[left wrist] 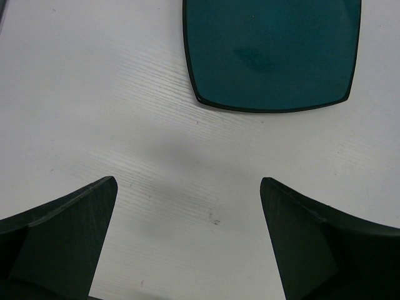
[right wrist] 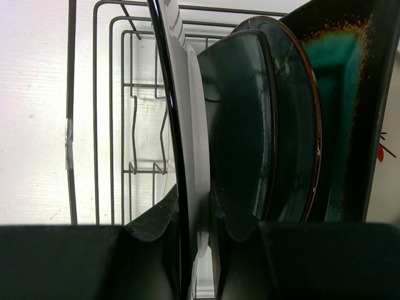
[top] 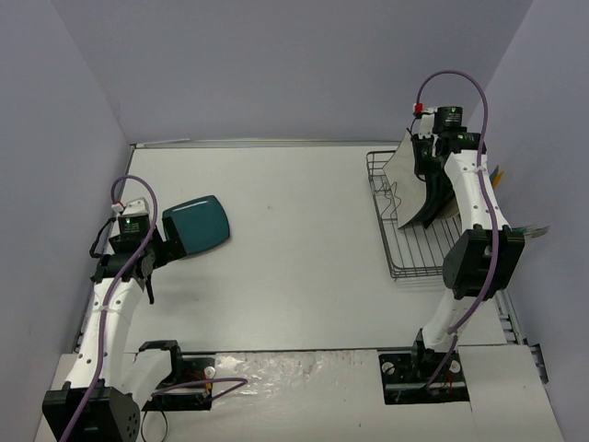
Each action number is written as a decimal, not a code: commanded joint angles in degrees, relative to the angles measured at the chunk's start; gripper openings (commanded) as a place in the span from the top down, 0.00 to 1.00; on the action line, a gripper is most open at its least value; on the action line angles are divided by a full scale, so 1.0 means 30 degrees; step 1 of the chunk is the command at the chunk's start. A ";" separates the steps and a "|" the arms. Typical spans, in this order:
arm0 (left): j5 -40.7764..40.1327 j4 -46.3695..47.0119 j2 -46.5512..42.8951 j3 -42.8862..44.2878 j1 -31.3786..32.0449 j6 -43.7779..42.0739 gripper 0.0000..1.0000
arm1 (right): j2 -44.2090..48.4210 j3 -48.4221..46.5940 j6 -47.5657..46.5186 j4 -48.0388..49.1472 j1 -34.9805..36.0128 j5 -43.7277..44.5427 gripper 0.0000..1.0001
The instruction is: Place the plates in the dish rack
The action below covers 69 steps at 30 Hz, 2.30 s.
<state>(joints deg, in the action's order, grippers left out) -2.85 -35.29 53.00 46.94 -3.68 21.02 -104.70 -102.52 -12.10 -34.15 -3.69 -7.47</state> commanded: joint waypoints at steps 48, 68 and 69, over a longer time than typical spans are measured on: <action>0.9715 0.8669 0.6825 -0.0775 -0.5475 0.3681 0.13 | 1.5337 1.2921 0.8674 1.2338 0.2895 -0.8527 0.00; 1.0590 2.1446 1.1716 -0.7516 -0.5833 1.1363 0.22 | 1.5536 1.5335 0.9453 1.3669 0.3868 -1.0724 0.00; 1.0537 2.2176 1.2149 -0.7717 -0.5843 1.1595 0.23 | 1.5515 1.5346 0.9506 1.3679 0.3920 -1.0767 0.00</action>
<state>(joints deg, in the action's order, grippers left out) 31.36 25.43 84.48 27.09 -21.08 51.96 -58.46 -56.23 15.51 1.19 7.38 -37.70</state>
